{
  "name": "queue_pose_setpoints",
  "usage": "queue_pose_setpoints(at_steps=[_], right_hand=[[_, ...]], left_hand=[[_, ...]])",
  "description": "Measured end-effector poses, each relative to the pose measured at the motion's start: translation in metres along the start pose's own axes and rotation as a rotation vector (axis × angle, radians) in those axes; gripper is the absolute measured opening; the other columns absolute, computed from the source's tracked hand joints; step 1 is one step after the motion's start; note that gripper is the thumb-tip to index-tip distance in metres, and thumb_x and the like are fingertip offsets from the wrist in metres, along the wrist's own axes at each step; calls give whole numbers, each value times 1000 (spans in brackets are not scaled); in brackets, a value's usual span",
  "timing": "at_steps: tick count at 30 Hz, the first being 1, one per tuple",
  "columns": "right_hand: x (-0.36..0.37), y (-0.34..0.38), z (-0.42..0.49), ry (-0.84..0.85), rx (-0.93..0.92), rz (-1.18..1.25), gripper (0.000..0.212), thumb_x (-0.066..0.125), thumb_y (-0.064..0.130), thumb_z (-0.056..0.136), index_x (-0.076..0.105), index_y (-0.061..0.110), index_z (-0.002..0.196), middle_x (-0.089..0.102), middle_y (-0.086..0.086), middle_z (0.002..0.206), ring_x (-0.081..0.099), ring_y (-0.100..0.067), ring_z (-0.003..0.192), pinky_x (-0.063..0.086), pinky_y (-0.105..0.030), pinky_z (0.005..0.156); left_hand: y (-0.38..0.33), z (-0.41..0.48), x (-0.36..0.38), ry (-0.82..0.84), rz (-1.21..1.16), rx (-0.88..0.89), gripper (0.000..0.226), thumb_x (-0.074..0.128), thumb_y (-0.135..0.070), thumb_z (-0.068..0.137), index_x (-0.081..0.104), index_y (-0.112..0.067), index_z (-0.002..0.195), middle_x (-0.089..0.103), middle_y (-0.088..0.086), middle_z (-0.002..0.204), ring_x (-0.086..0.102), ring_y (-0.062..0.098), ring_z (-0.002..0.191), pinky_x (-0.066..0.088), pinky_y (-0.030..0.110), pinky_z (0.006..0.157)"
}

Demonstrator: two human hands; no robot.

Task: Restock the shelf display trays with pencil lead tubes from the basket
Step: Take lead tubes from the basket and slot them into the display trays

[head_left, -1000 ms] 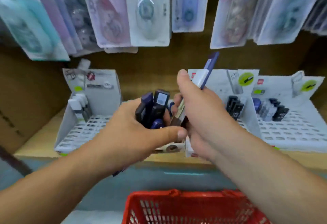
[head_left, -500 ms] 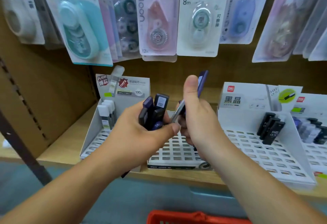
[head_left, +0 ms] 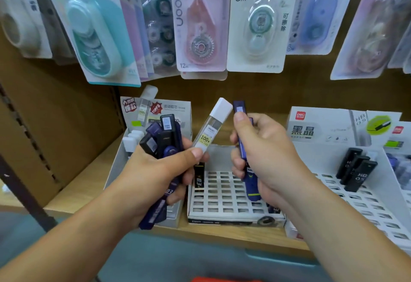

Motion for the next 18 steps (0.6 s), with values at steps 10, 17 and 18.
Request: queue_pose_setpoints(at_steps=[10, 17, 18], right_hand=[[44, 12, 11, 146, -102, -189, 10, 67, 32, 100, 68, 23, 99, 48, 6, 53, 38, -11, 41, 32, -27, 46], [84, 0, 24, 122, -194, -379, 9, 71, 25, 97, 65, 19, 94, 51, 5, 65, 42, -10, 54, 36, -26, 56], [89, -2, 25, 101, -244, -414, 12, 74, 25, 95, 65, 18, 92, 52, 5, 68, 44, -8, 55, 40, -24, 56]], left_hand=[[0, 0, -50, 106, -30, -71, 28, 70, -11, 94, 57, 12, 104, 69, 10, 74, 46, 12, 45, 34, 21, 35], [-7, -5, -109, -203, 152, -102, 25, 74, -19, 95, 64, 3, 102, 55, 15, 66, 43, 15, 40, 34, 25, 37], [-8, -5, -120, -261, 177, -103, 27, 74, -20, 95, 64, 4, 103, 54, 16, 66, 42, 17, 40, 35, 25, 38]])
Point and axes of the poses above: each hand's wrist, its own z-axis towards the middle knuckle, its own x-axis out of the palm, y = z × x, the point moved 2 cm from there along z, towards the middle knuckle
